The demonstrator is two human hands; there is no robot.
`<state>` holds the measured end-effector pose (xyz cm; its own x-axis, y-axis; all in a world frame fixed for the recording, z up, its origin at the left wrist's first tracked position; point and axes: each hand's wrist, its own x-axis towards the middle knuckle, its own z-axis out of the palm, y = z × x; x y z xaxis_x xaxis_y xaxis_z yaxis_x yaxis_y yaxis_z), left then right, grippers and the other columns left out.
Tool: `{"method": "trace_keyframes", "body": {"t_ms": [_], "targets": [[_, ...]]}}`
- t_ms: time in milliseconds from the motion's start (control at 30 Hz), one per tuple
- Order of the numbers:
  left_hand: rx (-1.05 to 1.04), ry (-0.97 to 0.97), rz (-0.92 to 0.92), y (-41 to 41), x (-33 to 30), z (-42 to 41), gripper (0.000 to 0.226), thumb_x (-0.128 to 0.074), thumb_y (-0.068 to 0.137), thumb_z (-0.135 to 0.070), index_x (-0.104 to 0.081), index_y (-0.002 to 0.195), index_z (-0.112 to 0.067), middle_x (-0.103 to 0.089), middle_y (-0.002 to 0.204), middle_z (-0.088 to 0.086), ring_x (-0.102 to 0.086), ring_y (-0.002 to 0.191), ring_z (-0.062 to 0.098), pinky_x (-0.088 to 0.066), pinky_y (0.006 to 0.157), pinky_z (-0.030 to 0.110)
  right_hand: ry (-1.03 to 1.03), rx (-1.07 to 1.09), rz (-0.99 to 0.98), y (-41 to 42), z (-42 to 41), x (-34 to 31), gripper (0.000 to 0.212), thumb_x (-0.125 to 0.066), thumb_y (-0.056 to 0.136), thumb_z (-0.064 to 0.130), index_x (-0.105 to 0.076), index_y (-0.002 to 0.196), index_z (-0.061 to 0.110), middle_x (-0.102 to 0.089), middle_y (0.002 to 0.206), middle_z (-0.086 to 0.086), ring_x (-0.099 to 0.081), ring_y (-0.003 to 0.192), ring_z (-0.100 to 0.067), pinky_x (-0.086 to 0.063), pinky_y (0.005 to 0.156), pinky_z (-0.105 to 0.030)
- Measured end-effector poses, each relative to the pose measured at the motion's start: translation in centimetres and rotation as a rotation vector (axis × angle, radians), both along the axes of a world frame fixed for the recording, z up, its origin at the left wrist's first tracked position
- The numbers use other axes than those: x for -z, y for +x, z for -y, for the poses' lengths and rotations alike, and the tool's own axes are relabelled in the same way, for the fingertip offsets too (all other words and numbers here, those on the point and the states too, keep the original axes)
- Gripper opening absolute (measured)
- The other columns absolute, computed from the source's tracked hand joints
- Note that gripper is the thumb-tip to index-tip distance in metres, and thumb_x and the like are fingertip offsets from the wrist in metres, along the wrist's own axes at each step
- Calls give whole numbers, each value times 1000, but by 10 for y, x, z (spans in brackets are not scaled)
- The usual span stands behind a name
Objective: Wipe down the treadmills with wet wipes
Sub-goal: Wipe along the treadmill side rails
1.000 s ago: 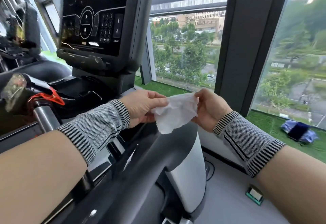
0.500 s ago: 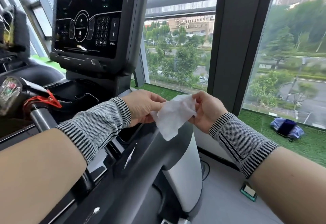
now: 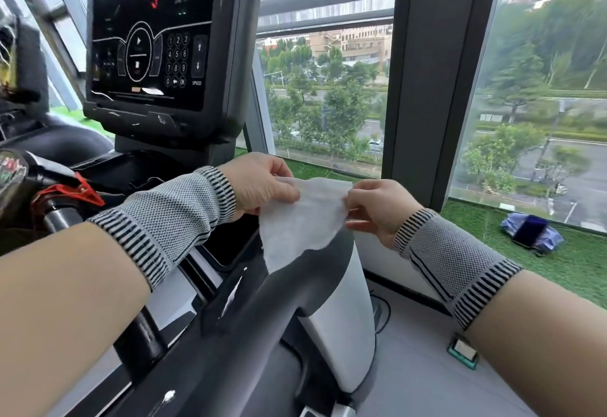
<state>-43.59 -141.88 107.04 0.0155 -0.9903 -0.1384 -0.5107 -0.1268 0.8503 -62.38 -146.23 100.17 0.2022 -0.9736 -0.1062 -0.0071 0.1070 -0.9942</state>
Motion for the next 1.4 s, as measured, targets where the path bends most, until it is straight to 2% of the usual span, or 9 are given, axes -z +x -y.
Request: {"method": "trace_keyframes", "body": {"t_ms": [167, 333, 533, 667, 800, 1067, 1200, 1267, 1400], "targets": [[48, 94, -20, -2, -1, -2, 20, -69, 80, 3, -65, 90, -14, -67, 91, 6, -64, 83, 23, -55, 80, 42, 72, -11, 220, -10, -1, -4, 6, -56, 89, 8, -62, 88, 8, -70, 80, -9, -69, 70, -22, -51, 72, -35], [43, 139, -275, -11, -3, -2, 8, -66, 84, -6, -66, 80, -12, -68, 75, 5, -65, 64, 16, -58, 60, 29, 159, -179, 290, -6, -11, -1, 70, -65, 65, 55, -60, 118, 10, -67, 113, -10, -64, 101, -28, -53, 83, -46], [8, 45, -590, -17, -6, -2, 14, -53, 93, -6, -61, 84, -12, -66, 71, 2, -65, 56, 12, -56, 50, 24, 343, -324, 528, -6, -17, 23, 87, -53, 62, 74, -63, 118, 9, -67, 116, -8, -59, 111, -31, -43, 94, -53], [5, 62, -524, -14, -1, -4, 17, -46, 97, -8, -61, 87, -9, -64, 72, 4, -61, 57, 15, -53, 48, 25, 269, -350, 753, -4, -23, 14, 66, -84, 61, 30, -61, 116, 2, -65, 112, -16, -66, 94, -32, -56, 77, -48], [-29, 64, -327, -14, 8, -3, 11, -56, 94, -11, -58, 83, -13, -62, 70, 3, -60, 53, 12, -52, 45, 24, 150, -219, 627, -6, -20, 5, 23, -59, 82, -3, -61, 105, -2, -69, 95, -19, -69, 80, -29, -59, 67, -43], [-58, -11, -372, -8, 5, -3, 33, -38, 91, 8, -57, 68, -6, -61, 58, 7, -58, 44, 15, -50, 41, 25, 77, -208, 623, -23, -15, -3, 24, -37, 88, 1, -58, 100, -2, -59, 94, -19, -60, 79, -32, -55, 64, -46], [-11, -86, -149, -8, 8, -4, 21, -57, 90, -5, -64, 70, -3, -67, 67, 6, -64, 55, 16, -57, 54, 31, 31, -107, 353, -24, -12, -3, 27, -51, 92, 17, -62, 74, 1, -61, 79, -13, -57, 66, -25, -54, 66, -47], [20, -159, 33, -9, 13, -5, 9, -68, 84, -3, -62, 78, -7, -62, 71, 5, -62, 58, 12, -58, 58, 31, -97, -61, 202, -19, -13, -2, 8, -60, 86, 0, -66, 86, 5, -60, 74, -8, -57, 62, -20, -53, 62, -38], [-27, -120, 76, -12, 24, -3, 31, -73, 77, 3, -55, 95, -16, -62, 92, 22, -68, 82, 32, -59, 73, 49, -153, 122, -2, -5, -6, 6, 24, -65, 78, 1, -63, 96, 16, -59, 80, -6, -59, 67, -22, -55, 63, -36]]}}
